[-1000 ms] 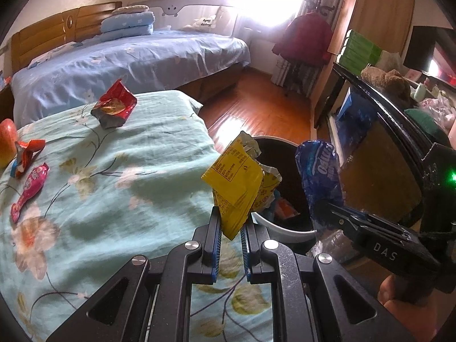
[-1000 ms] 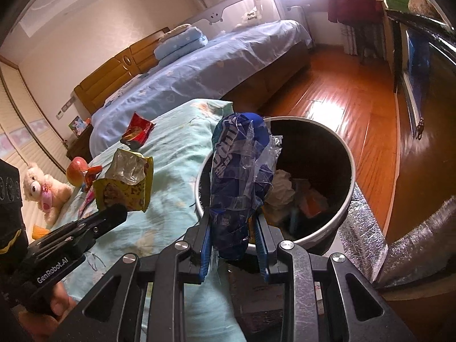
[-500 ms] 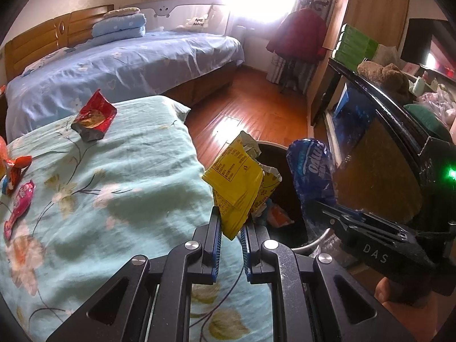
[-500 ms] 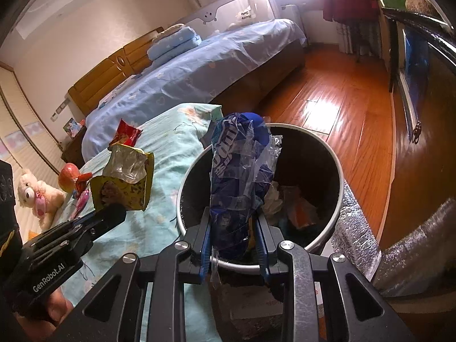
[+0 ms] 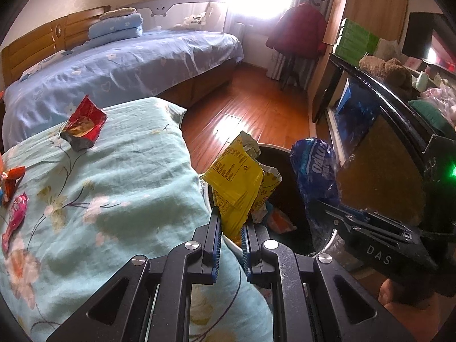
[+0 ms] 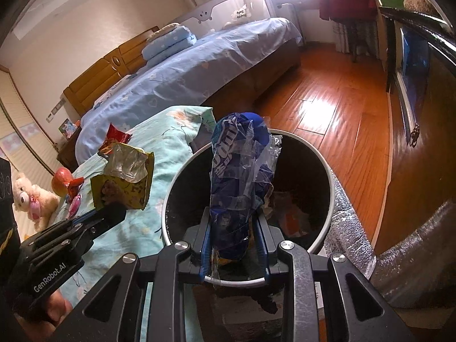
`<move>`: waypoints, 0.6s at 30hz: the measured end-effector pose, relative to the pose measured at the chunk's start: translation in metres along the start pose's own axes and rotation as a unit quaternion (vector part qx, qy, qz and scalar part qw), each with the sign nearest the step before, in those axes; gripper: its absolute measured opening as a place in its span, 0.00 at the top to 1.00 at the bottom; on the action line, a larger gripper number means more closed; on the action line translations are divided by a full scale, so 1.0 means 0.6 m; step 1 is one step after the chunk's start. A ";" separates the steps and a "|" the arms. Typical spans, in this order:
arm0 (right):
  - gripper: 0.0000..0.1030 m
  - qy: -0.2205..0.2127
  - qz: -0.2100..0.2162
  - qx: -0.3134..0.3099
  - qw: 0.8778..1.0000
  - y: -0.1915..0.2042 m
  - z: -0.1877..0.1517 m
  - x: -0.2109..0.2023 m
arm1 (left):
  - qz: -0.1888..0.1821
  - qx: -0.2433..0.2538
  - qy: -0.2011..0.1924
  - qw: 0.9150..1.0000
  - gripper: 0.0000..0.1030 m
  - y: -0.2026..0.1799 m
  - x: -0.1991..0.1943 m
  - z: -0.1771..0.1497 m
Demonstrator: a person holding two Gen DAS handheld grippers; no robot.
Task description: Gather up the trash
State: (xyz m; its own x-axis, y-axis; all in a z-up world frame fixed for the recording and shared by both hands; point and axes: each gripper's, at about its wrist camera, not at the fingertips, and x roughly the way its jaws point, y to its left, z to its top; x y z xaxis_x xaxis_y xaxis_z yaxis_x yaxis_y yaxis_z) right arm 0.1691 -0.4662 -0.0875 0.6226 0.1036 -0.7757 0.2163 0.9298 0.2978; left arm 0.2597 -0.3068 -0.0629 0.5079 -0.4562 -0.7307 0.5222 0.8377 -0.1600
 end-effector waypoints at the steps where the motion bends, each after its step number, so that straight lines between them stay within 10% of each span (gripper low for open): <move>1: 0.74 0.000 -0.001 0.000 1.000 0.000 0.001 0.001 | 0.000 0.002 0.000 1.000 0.89 -0.002 0.003 0.001; 18: 0.73 0.009 -0.004 0.012 1.000 -0.021 0.012 0.015 | -0.001 0.018 0.008 1.000 0.89 -0.017 0.031 0.011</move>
State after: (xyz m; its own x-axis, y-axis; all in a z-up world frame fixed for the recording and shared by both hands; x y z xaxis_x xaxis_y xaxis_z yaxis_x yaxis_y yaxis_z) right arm 0.1773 -0.4797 -0.0943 0.6070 0.1019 -0.7881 0.2396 0.9221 0.3037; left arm 0.2681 -0.3260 -0.0707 0.4966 -0.4522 -0.7409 0.5472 0.8257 -0.1372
